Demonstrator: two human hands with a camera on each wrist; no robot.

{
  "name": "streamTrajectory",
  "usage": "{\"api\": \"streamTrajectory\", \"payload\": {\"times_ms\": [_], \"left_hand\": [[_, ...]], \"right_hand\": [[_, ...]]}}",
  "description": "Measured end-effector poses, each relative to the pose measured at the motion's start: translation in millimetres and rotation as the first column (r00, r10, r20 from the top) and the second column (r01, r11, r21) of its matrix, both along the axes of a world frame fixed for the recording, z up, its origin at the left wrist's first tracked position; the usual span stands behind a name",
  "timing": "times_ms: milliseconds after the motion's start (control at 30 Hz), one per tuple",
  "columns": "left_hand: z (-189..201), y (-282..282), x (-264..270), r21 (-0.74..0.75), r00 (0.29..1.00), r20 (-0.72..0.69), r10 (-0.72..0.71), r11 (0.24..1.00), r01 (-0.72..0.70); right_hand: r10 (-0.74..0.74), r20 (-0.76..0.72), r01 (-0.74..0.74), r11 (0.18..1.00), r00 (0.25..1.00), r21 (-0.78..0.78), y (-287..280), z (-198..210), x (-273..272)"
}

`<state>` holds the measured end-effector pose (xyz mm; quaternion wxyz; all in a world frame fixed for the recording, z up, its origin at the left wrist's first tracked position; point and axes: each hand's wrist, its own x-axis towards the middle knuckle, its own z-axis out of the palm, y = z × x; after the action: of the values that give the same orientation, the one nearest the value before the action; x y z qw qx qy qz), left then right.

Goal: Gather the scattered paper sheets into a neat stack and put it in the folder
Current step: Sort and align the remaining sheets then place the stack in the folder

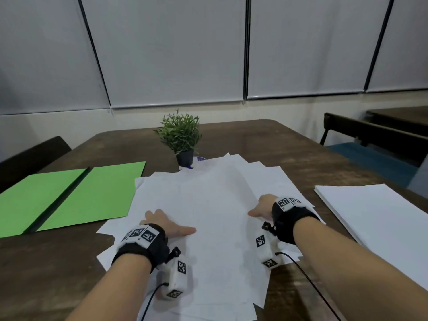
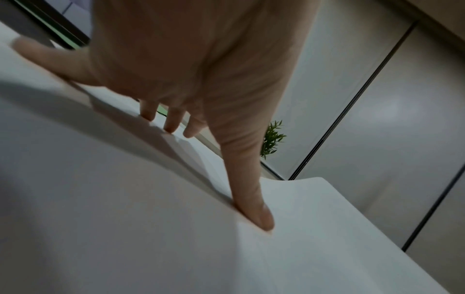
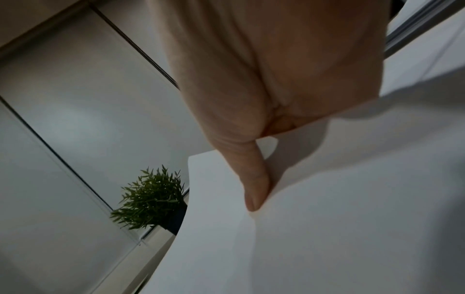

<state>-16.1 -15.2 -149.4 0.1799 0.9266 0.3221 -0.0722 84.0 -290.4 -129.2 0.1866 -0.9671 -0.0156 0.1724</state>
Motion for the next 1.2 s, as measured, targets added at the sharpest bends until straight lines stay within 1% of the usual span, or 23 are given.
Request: {"api": "streamTrajectory", "payload": {"times_ms": [100,167,233,367,467,533,633,700,800,867,933,1033,1100,1133,1200], "left_hand": [[6.7,4.7,-0.5,0.023,1.0,-0.014,0.003,1.0,-0.003],[10.0,5.8,-4.2,0.071,0.998,-0.063,0.028,0.997,-0.023],[11.2,5.3,-8.5,0.123,0.995,-0.101,0.026,0.992,-0.014],[17.7,10.1,-16.6,0.135,0.995,-0.092,0.029,0.991,-0.017],[26.8,15.7,-22.6,0.126,0.994,-0.085,0.067,0.991,-0.056],[29.3,20.9,-25.6,0.084,0.994,-0.083,0.071,0.994,-0.064],[29.1,31.3,-29.4,0.055,0.994,-0.091,0.064,0.997,-0.059],[30.5,37.7,-29.4,0.035,0.996,-0.073,0.042,0.999,-0.039],[37.9,40.0,-26.9,0.044,1.0,-0.028,0.009,0.999,-0.007],[38.8,38.4,-23.4,0.056,1.0,-0.02,-0.013,0.998,0.014],[38.6,34.3,-22.2,0.072,0.999,-0.017,-0.03,0.997,0.031],[39.7,32.1,-21.8,0.078,0.998,0.033,-0.054,0.996,0.051],[43.1,32.8,-22.1,0.087,0.993,0.091,-0.074,0.994,0.066],[46.0,33.3,-21.8,0.093,0.986,0.147,-0.082,0.993,0.069],[55.3,33.8,-21.6,0.096,0.941,0.329,-0.078,0.994,0.049]], "right_hand": [[-0.034,0.005,0.033,0.996,0.999,0.08,-9.9,-0.4,-1.6],[-0.08,0.011,0.077,0.98,0.997,0.181,-20.5,-0.5,-1.7],[-0.114,0.022,0.105,0.965,0.993,0.241,-32.8,-0.5,-1.4],[-0.166,0.065,0.132,0.923,0.984,0.362,-51.8,-2.2,5.6],[-0.19,0.037,0.157,0.892,0.981,0.423,-60.1,-7.3,8.6],[-0.183,0.01,0.164,0.899,0.983,0.405,-61.5,-8.7,6.5],[-0.171,-0.038,0.174,0.932,0.985,0.317,-59.5,-12.5,2.4],[-0.162,-0.035,0.166,0.954,0.986,0.248,-56.7,-10.5,-0.4],[-0.148,-0.04,0.153,0.969,0.988,0.196,-52.4,-5.4,-3.8],[-0.132,-0.018,0.134,0.983,0.991,0.129,-50.0,0.0,-9.6],[-0.123,-0.003,0.123,0.986,0.992,0.11,-49.2,3.8,-13.6],[-0.113,-0.008,0.113,0.99,0.994,0.09,-50.0,5.2,-16.1],[-0.111,-0.01,0.112,0.99,0.994,0.084,-49.7,7.3,-18.2],[-0.105,-0.002,0.105,0.991,0.994,0.077,-49.8,6.4,-18.2],[-0.094,0.004,0.094,0.994,0.996,0.047,-48.5,9.1,-21.4]]}}
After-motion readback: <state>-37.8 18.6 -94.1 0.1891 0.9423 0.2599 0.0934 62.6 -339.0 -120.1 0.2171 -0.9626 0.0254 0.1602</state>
